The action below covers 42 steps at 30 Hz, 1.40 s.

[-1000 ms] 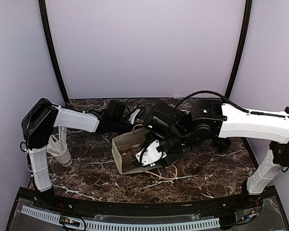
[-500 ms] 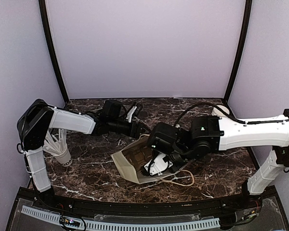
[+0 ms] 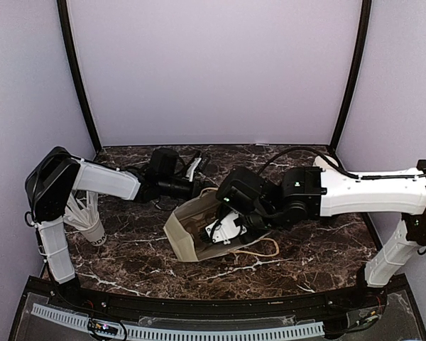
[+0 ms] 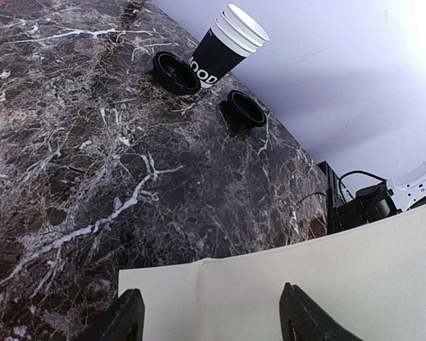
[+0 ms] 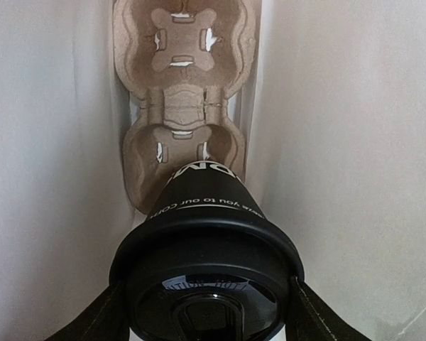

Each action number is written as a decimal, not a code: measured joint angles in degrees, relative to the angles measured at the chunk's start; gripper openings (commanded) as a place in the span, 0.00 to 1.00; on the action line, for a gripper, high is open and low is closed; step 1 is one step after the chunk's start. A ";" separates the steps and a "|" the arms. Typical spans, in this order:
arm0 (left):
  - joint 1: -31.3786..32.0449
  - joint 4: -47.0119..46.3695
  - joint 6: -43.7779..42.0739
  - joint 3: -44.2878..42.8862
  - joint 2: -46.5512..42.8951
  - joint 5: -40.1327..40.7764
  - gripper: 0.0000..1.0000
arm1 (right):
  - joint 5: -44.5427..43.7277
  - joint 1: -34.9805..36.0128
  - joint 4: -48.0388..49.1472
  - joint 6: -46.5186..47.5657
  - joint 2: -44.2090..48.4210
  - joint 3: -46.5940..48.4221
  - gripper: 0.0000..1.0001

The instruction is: Pack the takeout coffee

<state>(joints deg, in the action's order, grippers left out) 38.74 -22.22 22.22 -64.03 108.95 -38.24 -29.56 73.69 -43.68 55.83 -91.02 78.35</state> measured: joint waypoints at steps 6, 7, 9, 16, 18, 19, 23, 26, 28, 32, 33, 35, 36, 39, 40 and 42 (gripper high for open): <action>0.00 -2.08 0.83 0.87 0.00 -2.10 0.67 | 1.16 -0.35 2.01 -0.31 -0.04 -0.72 0.32; 0.00 -2.60 0.98 0.98 0.00 -2.56 0.67 | 1.40 -0.35 2.25 -0.46 -0.04 -0.85 0.32; 0.00 -3.52 1.09 1.25 0.00 -3.32 0.67 | 1.66 -0.35 3.06 -0.61 0.00 -1.70 0.32; 0.00 -4.52 1.36 1.57 0.02 -5.31 0.68 | 1.86 -0.22 3.85 -0.39 1.70 -7.32 0.31; 0.00 -4.55 1.36 1.57 0.02 -5.73 0.67 | 1.66 -0.20 4.59 -0.35 2.25 -7.93 0.31; 0.00 -4.61 1.38 1.57 0.02 -5.86 0.68 | 1.55 -0.20 5.27 -0.28 2.67 -8.48 0.31; 0.00 -5.25 1.57 1.57 0.02 -6.80 0.67 | 1.07 -0.20 8.07 0.42 4.35 -10.69 0.30; 0.00 -5.57 1.79 1.57 0.07 -7.74 0.67 | 0.90 -0.37 10.38 1.18 4.85 -11.34 0.30; 0.00 -6.03 2.03 1.57 0.20 -8.35 0.67 | 0.79 -0.68 12.70 1.60 5.05 -11.61 0.30; 0.00 -7.04 2.62 1.57 0.66 -9.64 0.67 | 0.79 -1.14 15.17 1.92 5.14 -11.96 0.30; 0.00 -7.28 2.78 1.57 0.76 -9.94 0.66 | 0.81 -1.22 15.39 1.90 5.14 -12.11 0.30; 0.00 -8.00 3.26 1.68 0.90 -10.58 0.66 | 0.85 -1.33 15.52 1.90 5.14 -12.37 0.30; 0.00 -8.41 3.54 1.81 0.90 -10.88 0.66 | 0.83 -1.40 15.65 1.90 5.14 -12.52 0.30; 0.00 -9.44 4.02 2.10 0.92 -11.82 0.66 | 1.09 -1.62 15.91 1.86 5.14 -12.79 0.30; 0.00 -9.62 4.11 2.16 0.92 -12.02 0.65 | 1.22 -1.75 15.96 1.79 5.14 -12.79 0.30; 0.00 -9.97 4.26 2.25 0.92 -12.28 0.65 | 1.51 -2.01 16.31 1.66 5.14 -12.92 0.30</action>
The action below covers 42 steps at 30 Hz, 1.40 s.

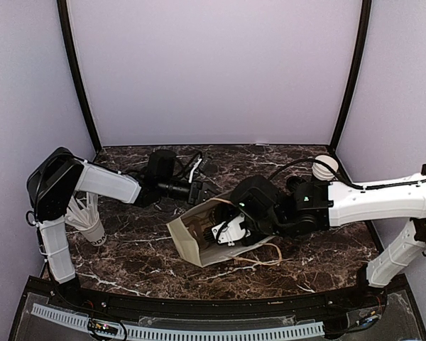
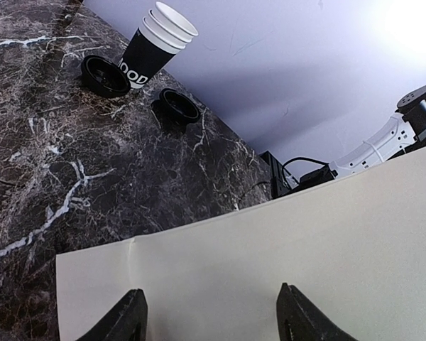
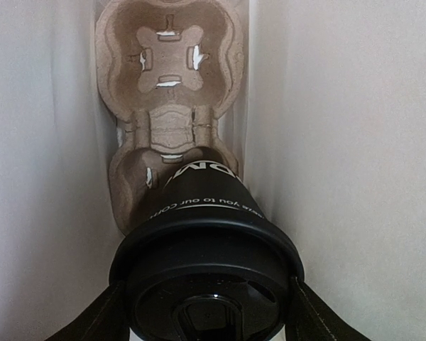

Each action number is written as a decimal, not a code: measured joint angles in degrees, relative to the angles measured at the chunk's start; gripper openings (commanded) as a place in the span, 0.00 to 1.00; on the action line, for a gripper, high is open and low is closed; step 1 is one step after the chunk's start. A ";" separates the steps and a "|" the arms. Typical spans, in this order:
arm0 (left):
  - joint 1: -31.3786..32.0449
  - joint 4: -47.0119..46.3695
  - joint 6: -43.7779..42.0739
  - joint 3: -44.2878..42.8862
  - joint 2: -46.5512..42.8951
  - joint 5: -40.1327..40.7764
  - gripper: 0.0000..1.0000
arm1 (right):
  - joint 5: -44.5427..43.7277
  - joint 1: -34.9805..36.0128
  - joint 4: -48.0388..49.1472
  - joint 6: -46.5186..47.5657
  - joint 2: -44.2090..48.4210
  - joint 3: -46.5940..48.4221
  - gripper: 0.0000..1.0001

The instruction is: Pack the takeout coffee

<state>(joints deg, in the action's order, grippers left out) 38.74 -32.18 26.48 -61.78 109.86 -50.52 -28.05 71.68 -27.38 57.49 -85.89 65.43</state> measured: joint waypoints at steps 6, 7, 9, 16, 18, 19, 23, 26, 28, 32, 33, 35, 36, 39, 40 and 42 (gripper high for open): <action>0.02 -0.52 0.35 0.02 0.07 -0.48 0.65 | 0.94 -0.96 1.62 0.11 -0.09 -0.68 0.30; 0.00 -0.59 0.35 0.02 0.07 -0.50 0.65 | 1.16 -1.14 1.73 0.26 -0.11 -0.70 0.30; 0.00 -0.74 0.37 0.02 0.07 -0.55 0.65 | 1.51 -1.36 2.01 0.31 -0.17 -0.76 0.31; 0.00 -1.25 0.68 0.02 0.48 -1.09 0.64 | 3.28 -2.16 2.43 0.20 -0.74 -0.81 0.31; 0.02 -1.42 0.81 0.02 0.61 -1.18 0.64 | 3.85 -2.32 2.40 0.04 -0.94 -0.81 0.31; 0.02 -1.55 0.83 0.02 0.70 -1.29 0.64 | 4.11 -2.38 2.40 -0.02 -1.05 -0.79 0.31; 0.04 -1.62 1.01 0.02 0.72 -1.38 0.64 | 5.20 -2.80 2.12 -0.81 -1.73 -0.20 0.31; 0.04 -1.62 1.05 0.02 0.72 -1.38 0.64 | 5.79 -3.15 1.92 -1.01 -2.29 0.24 0.31; 0.04 -1.62 1.18 0.02 0.72 -1.33 0.65 | 6.21 -3.48 1.81 -1.03 -2.56 0.48 0.31; -0.24 -0.94 0.87 0.02 0.70 -0.68 0.67 | 7.28 -4.37 0.11 -1.11 -4.15 2.40 0.31; -0.55 -0.39 0.59 0.00 0.59 -0.33 0.68 | 7.48 -4.55 -0.37 -1.20 -4.83 3.17 0.31; -1.68 1.92 -0.33 0.00 -0.11 0.85 0.68 | 7.78 -4.96 -1.40 -1.33 -6.19 4.83 0.31; -2.08 2.78 -0.63 0.00 -0.52 1.25 0.68 | 8.00 -5.16 -2.03 -1.49 -6.82 5.68 0.31; -4.04 6.16 -1.62 -0.04 -2.62 2.58 0.69 | 8.85 -5.73 -4.50 -2.01 -8.33 8.46 0.31; -4.68 7.06 -1.95 -0.07 -3.43 3.04 0.69 | 9.14 -5.84 -5.40 -2.21 -8.85 9.42 0.31; -5.77 8.92 -2.67 -0.07 -5.40 3.82 0.69 | 9.97 -6.14 -7.96 -2.78 -10.38 12.13 0.31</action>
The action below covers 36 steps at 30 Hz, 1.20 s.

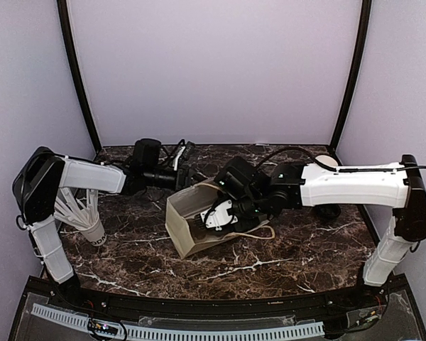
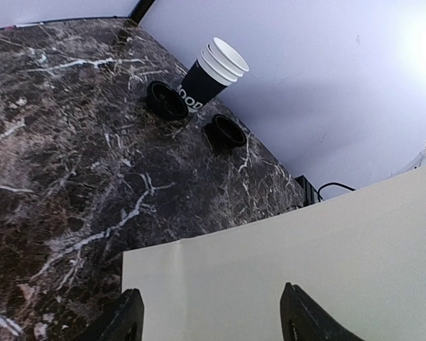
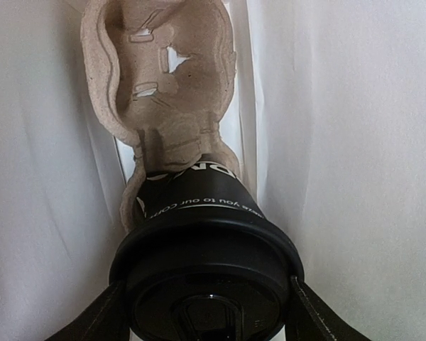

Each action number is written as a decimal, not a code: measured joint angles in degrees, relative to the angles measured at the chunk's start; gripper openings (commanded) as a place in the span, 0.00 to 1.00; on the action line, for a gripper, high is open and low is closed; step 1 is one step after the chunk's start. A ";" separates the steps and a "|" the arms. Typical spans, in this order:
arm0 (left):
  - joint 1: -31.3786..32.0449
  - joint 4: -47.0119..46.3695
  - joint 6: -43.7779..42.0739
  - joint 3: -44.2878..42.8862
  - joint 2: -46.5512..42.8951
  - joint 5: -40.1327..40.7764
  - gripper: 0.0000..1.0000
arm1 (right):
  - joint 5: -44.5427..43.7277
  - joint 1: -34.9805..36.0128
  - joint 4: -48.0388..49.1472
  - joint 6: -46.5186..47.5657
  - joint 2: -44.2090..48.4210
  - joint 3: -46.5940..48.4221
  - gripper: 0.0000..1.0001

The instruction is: Pack the takeout coffee

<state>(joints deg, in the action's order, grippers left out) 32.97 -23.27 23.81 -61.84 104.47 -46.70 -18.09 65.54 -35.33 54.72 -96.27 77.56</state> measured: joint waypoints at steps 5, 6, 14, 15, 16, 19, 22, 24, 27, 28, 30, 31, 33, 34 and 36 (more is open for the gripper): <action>-2.01 3.80 -2.23 -0.07 -5.53 2.12 0.70 | 2.40 -0.50 -7.61 -1.88 -4.57 7.56 0.31; -2.08 4.52 -2.67 -0.09 -6.58 2.58 0.70 | 2.82 -0.52 -8.96 -2.23 -5.42 8.90 0.31; -2.99 10.12 -5.88 -0.22 -12.35 4.96 0.71 | 8.15 -1.20 -21.84 -6.45 -12.63 21.92 0.32; -3.13 10.58 -6.27 -0.26 -12.74 5.27 0.71 | 9.11 -1.22 -23.37 -7.02 -13.38 23.39 0.32; -3.19 10.95 -6.56 -0.31 -13.07 5.51 0.71 | 9.84 -1.25 -24.72 -7.39 -13.94 24.48 0.32; -3.26 12.50 -7.23 -0.35 -14.12 6.01 0.72 | 12.33 -1.27 -28.79 -8.90 -15.72 27.47 0.32; -3.32 13.77 -7.76 -0.35 -15.23 6.54 0.72 | 13.79 -1.51 -30.10 -10.08 -16.13 28.09 0.32; -3.45 14.29 -8.00 -0.35 -15.96 6.80 0.72 | 14.93 -1.73 -30.23 -10.51 -16.13 28.06 0.32; -3.50 15.06 -8.26 -0.35 -16.98 7.13 0.72 | 16.39 -2.45 -29.05 -11.02 -15.76 27.23 0.32; -3.52 15.41 -8.35 -0.35 -17.22 7.19 0.72 | 17.03 -2.80 -28.50 -11.19 -15.56 26.82 0.33; -3.52 16.09 -8.48 -0.35 -17.62 7.39 0.72 | 18.80 -3.91 -26.86 -11.82 -14.91 25.46 0.32; -3.52 16.44 -8.55 -0.35 -17.84 7.56 0.72 | 19.47 -4.26 -26.29 -11.98 -14.67 25.00 0.33; -3.52 17.16 -8.70 -0.35 -18.27 7.96 0.72 | 20.90 -4.96 -24.92 -12.22 -14.16 23.85 0.32; -3.52 17.42 -8.79 -0.37 -18.47 8.11 0.72 | 21.31 -5.14 -24.57 -12.24 -14.05 23.54 0.32; -3.52 18.01 -9.05 -0.37 -18.97 8.37 0.72 | 21.79 -5.31 -24.20 -12.26 -13.99 23.39 0.32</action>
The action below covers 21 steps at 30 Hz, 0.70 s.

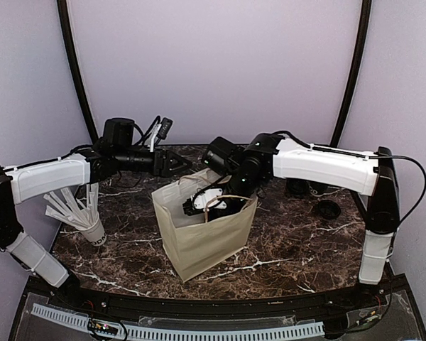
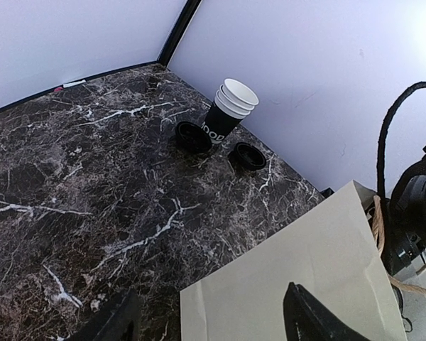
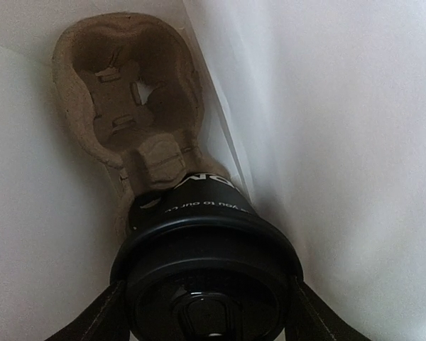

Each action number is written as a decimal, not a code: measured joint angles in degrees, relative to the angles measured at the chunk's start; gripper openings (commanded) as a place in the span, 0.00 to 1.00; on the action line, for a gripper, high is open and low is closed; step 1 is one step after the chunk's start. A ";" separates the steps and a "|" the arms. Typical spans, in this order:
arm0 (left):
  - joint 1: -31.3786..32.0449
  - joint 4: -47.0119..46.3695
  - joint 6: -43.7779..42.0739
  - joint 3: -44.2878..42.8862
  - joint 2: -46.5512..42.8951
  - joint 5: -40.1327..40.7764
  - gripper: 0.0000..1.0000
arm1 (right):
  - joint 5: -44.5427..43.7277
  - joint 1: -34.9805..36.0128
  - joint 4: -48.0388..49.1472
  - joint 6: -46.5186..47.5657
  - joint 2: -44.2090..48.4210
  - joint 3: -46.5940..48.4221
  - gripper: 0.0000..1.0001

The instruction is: Pack the takeout coffee

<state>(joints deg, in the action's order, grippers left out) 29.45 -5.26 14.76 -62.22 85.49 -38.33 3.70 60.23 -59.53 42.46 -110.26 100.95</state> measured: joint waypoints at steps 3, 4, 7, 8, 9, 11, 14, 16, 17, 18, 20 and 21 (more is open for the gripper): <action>0.00 1.51 -0.59 -0.24 -0.85 0.50 0.73 | 0.28 -0.02 0.22 -0.37 -0.04 -0.02 0.32; 0.00 2.01 -0.81 -0.44 -1.11 0.66 0.73 | 0.37 -0.04 0.48 -0.74 -0.04 -0.15 0.33; 0.00 2.43 -1.27 -0.59 -1.75 1.18 0.73 | 0.66 -0.13 2.49 -2.19 0.35 -1.60 0.32; 0.00 2.49 -1.38 -0.61 -1.90 1.36 0.73 | 0.79 -0.17 3.54 -2.67 0.87 -2.54 0.32; 0.00 2.56 -1.53 -0.63 -1.99 1.42 0.73 | 0.85 -0.20 4.63 -3.02 1.55 -3.72 0.32; 0.00 2.80 -1.70 -0.63 -2.03 1.55 0.73 | 1.03 -0.24 6.86 -3.63 2.80 -5.92 0.32; 0.00 3.54 -1.81 -0.63 -2.03 1.60 0.73 | 1.18 -0.24 10.16 -4.26 4.37 -8.87 0.32; 0.00 3.85 -1.97 -0.63 -2.03 1.62 0.73 | 1.18 -0.24 12.28 -4.79 5.09 -10.36 0.32; 0.00 3.91 -1.97 -0.63 -2.05 1.66 0.73 | 1.16 -0.24 13.16 -4.98 5.35 -10.93 0.32; 0.00 4.00 -1.99 -0.63 -2.05 1.77 0.73 | 1.14 -0.24 14.32 -5.20 5.66 -11.65 0.32; 0.00 4.20 -1.99 -0.63 -2.08 1.84 0.73 | 1.11 -0.24 16.31 -5.51 6.08 -12.79 0.32; 0.00 4.24 -2.01 -0.66 -2.08 1.86 0.73 | 1.11 -0.24 17.14 -5.57 6.16 -13.18 0.32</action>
<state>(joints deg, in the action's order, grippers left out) 29.45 -1.02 12.75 -62.87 83.42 -36.47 4.82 59.99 -42.39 36.88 -104.09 87.77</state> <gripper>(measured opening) 0.732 0.698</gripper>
